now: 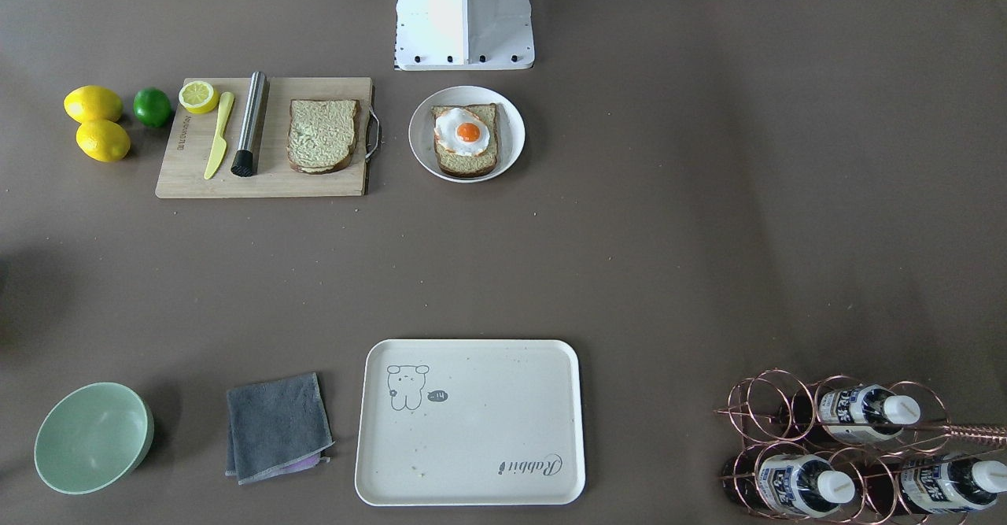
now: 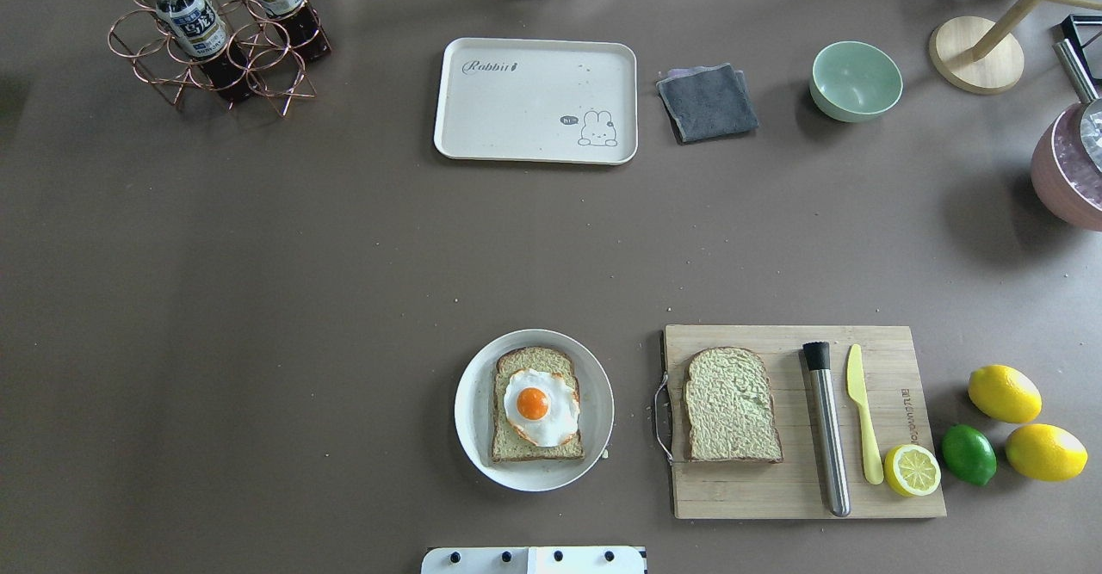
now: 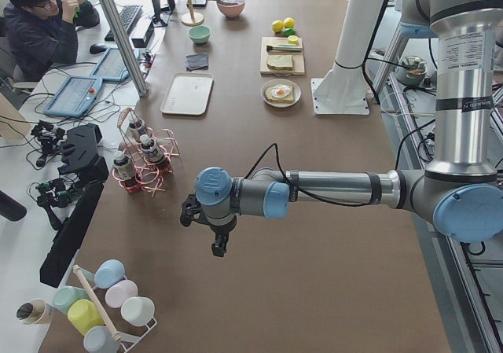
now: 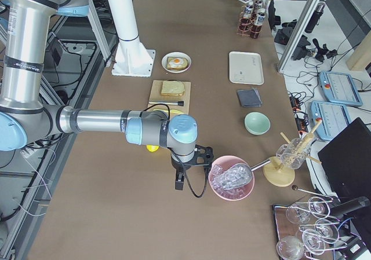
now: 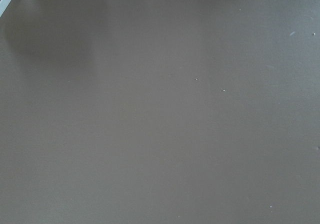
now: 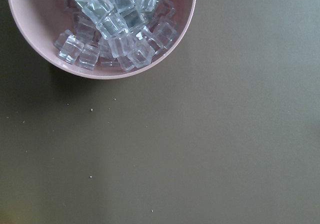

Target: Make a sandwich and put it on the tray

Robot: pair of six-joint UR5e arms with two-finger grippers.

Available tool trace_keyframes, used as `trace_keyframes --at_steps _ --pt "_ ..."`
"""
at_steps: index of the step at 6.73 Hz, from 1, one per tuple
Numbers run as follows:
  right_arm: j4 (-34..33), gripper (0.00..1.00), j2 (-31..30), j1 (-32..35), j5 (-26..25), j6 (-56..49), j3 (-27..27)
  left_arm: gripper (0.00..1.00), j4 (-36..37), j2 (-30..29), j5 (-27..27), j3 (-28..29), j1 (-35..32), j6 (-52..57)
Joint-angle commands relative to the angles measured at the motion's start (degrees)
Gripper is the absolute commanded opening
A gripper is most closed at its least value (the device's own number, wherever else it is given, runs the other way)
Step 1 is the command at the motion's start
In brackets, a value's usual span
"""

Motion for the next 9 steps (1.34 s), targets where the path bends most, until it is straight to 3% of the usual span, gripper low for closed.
trace_keyframes --at_steps 1,6,9 --pt "0.0 1.0 0.0 0.0 0.1 0.0 0.0 0.97 0.1 0.0 0.0 0.1 0.0 0.1" --pt "0.0 1.0 0.0 0.0 0.1 0.0 0.0 0.97 0.1 0.0 0.0 0.0 0.0 0.2" --pt "0.0 1.0 2.2 -1.5 3.7 0.2 0.1 0.97 -1.0 -0.7 0.1 -0.4 0.0 0.3"
